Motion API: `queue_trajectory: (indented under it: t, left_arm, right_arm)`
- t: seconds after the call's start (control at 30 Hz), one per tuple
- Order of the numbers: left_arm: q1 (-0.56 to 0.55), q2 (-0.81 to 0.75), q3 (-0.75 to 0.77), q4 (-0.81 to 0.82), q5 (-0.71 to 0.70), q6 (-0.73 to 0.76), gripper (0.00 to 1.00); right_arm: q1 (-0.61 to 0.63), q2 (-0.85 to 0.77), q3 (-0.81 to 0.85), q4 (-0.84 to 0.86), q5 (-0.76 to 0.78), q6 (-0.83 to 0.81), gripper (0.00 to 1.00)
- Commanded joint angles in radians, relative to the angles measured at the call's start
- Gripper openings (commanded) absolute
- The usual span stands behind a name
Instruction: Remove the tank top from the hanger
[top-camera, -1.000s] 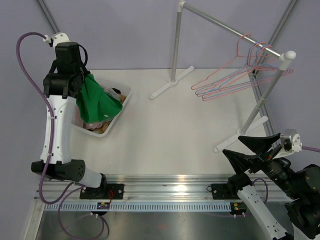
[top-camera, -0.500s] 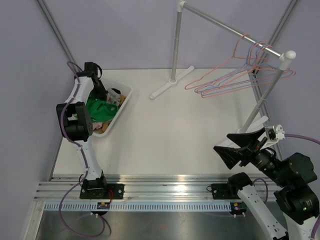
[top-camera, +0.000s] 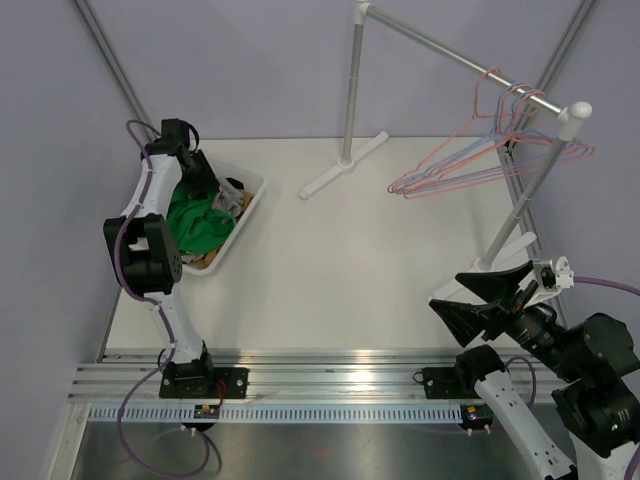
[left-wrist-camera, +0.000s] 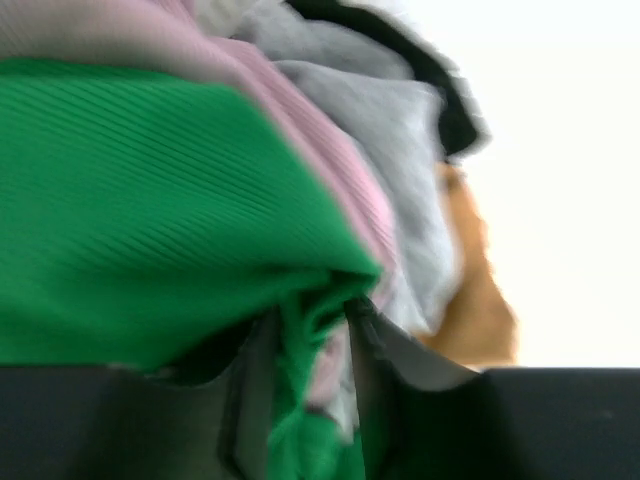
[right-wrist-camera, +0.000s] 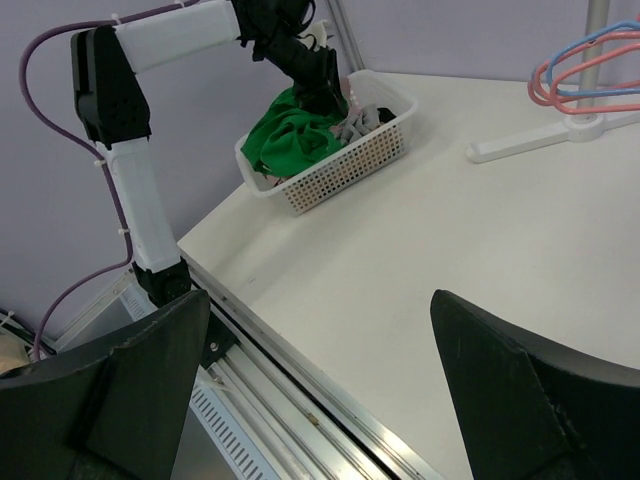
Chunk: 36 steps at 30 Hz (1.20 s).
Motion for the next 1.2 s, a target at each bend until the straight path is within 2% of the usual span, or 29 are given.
queue_trajectory:
  t: [0.0, 0.03, 0.07, 0.13, 0.17, 0.23, 0.27, 0.4, 0.5, 0.7, 0.87, 1.17]
  left_arm:
    - [-0.005, -0.223, 0.003, -0.002, 0.078, -0.010, 0.43]
    - [-0.007, -0.260, -0.002, 0.004, 0.087, -0.009, 0.49]
    - [-0.005, -0.291, -0.003, 0.007, 0.087, -0.009, 0.58]
    - [-0.009, -0.371, 0.006, 0.007, 0.099, 0.002, 0.66]
    - [-0.012, -0.392, 0.010, -0.006, 0.099, 0.006, 0.76]
    - [-0.013, -0.461, 0.026, -0.026, 0.108, 0.019, 0.88]
    - [-0.013, -0.490, 0.024, -0.043, 0.099, 0.022, 0.99]
    - [-0.047, -0.667, -0.040, -0.072, -0.025, 0.075, 0.99]
    - [-0.087, -0.832, -0.138, -0.076, -0.183, 0.095, 0.99]
    - [-0.166, -1.084, -0.322, -0.117, -0.309, 0.128, 0.99]
    - [-0.171, -1.271, -0.419, -0.174, -0.335, 0.147, 0.99]
    - [-0.243, -1.521, -0.531, -0.243, -0.317, 0.167, 0.99]
  right_arm:
    - [0.000, 0.021, 0.052, -0.011, 0.003, -0.025, 0.99]
    - [0.000, 0.026, 0.063, -0.017, 0.014, -0.027, 1.00]
    - [0.000, 0.029, 0.068, -0.030, 0.046, -0.024, 1.00]
    - [0.000, 0.043, 0.075, -0.049, 0.087, -0.015, 1.00]
    - [0.001, 0.050, 0.078, -0.055, 0.137, -0.010, 0.99]
    - [0.000, 0.082, 0.094, -0.087, 0.196, -0.013, 1.00]
    - [0.000, 0.096, 0.101, -0.101, 0.281, -0.013, 1.00]
    - [0.000, 0.182, 0.141, -0.155, 0.463, 0.001, 0.99]
    - [0.000, 0.237, 0.190, -0.198, 0.500, -0.033, 0.99]
    - [0.000, 0.332, 0.304, -0.274, 0.609, -0.105, 0.99]
    - [0.000, 0.374, 0.362, -0.343, 0.693, -0.133, 0.99]
    - [0.000, 0.373, 0.342, -0.385, 0.756, -0.139, 0.99]
